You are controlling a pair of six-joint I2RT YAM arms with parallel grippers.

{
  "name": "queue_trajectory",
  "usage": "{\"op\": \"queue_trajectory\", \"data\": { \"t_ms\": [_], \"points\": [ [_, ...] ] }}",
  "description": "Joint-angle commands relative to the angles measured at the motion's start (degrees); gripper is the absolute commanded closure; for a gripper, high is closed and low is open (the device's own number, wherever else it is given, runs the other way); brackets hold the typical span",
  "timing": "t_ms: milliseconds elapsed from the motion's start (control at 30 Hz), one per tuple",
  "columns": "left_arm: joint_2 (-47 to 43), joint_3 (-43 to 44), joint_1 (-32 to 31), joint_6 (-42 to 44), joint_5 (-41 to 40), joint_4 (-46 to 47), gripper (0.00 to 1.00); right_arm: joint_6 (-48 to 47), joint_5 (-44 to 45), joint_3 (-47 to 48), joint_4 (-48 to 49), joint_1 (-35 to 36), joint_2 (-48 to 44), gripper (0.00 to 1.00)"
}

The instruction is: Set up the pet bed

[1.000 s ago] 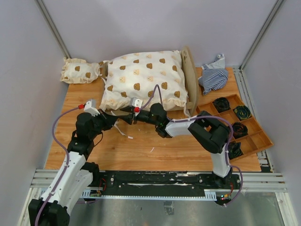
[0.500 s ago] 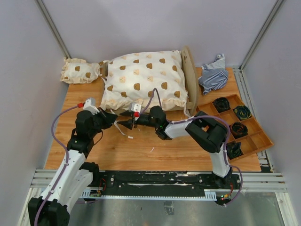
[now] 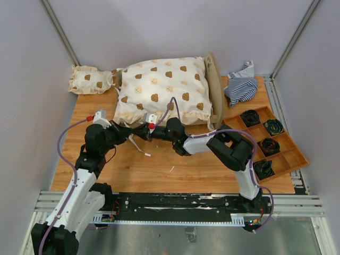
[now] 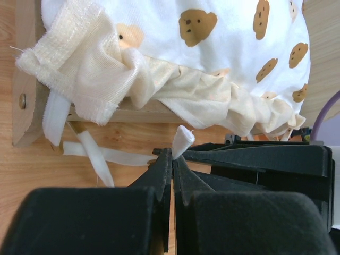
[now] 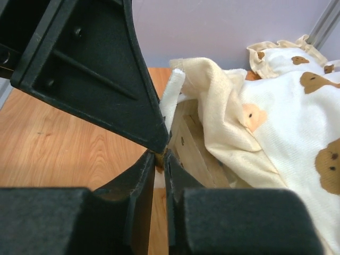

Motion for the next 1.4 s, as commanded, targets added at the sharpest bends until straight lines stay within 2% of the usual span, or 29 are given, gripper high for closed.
{"op": "queue_trajectory", "data": {
  "t_ms": [0, 33, 67, 167, 267, 400, 567, 633, 800, 1067, 1100, 1200, 1233, 1367],
  "points": [
    [0.4, 1.8, 0.1, -0.5, -0.4, 0.0, 1.0, 0.8, -1.0, 1.7, 2.4, 1.0, 1.6, 0.99],
    [0.4, 2.1, 0.1, -0.1, -1.0, -0.4, 0.99, 1.2, -0.8, 1.5, 2.6, 1.0, 1.7, 1.0],
    [0.5, 2.6, 0.1, 0.7, -1.9, -1.0, 0.95, 1.4, -0.5, 1.2, 2.5, 1.0, 1.6, 1.0],
    [0.9, 5.8, 0.1, 4.6, -9.4, -5.5, 0.67, 1.3, 2.1, 1.1, -1.1, 1.0, 0.9, 1.0],
    [0.9, 8.6, 0.1, 8.8, -17.4, -9.5, 0.63, -0.4, 4.4, 3.0, -9.8, 1.0, 0.3, 1.0],
    [1.9, 8.3, 0.1, 10.8, -24.0, -10.7, 0.65, -1.9, 6.5, 6.2, -17.8, 1.2, 0.2, 1.0],
    [5.3, 7.2, 0.1, 11.4, -22.1, -7.4, 0.66, -4.7, 8.6, 10.0, -25.0, 2.3, 0.9, 1.0],
    [5.7, 7.0, 0.1, 11.5, -19.6, -5.9, 0.66, -5.5, 8.3, 10.7, -25.4, 2.6, 1.2, 1.0],
    [7.8, 6.9, 0.1, 10.5, -24.8, -7.5, 0.66, -5.5, 8.2, 10.5, -24.7, 2.8, 1.5, 1.0],
    [10.3, 5.2, 0.1, 11.2, -23.3, -4.0, 0.66, -5.9, 6.4, 9.7, -23.2, 3.0, 2.0, 1.0],
    [10.5, 5.3, 0.1, 11.6, -23.3, -3.8, 0.69, -6.3, 6.1, 9.5, -23.0, 3.0, 2.2, 1.0],
    [10.9, 6.3, 0.1, 12.7, -22.7, -4.2, 0.97, -8.2, 4.5, 9.6, -22.8, 3.0, 2.9, 1.0],
    [10.7, 6.8, 0.1, 13.0, -22.1, -4.7, 0.99, -9.4, 3.6, 9.6, -22.9, 3.0, 3.1, 1.0],
    [8.9, 7.9, 0.1, 12.5, -19.2, -7.1, 1.0, -16.3, 0.8, 10.6, -24.5, 3.0, 3.7, 1.0]
  ]
}}
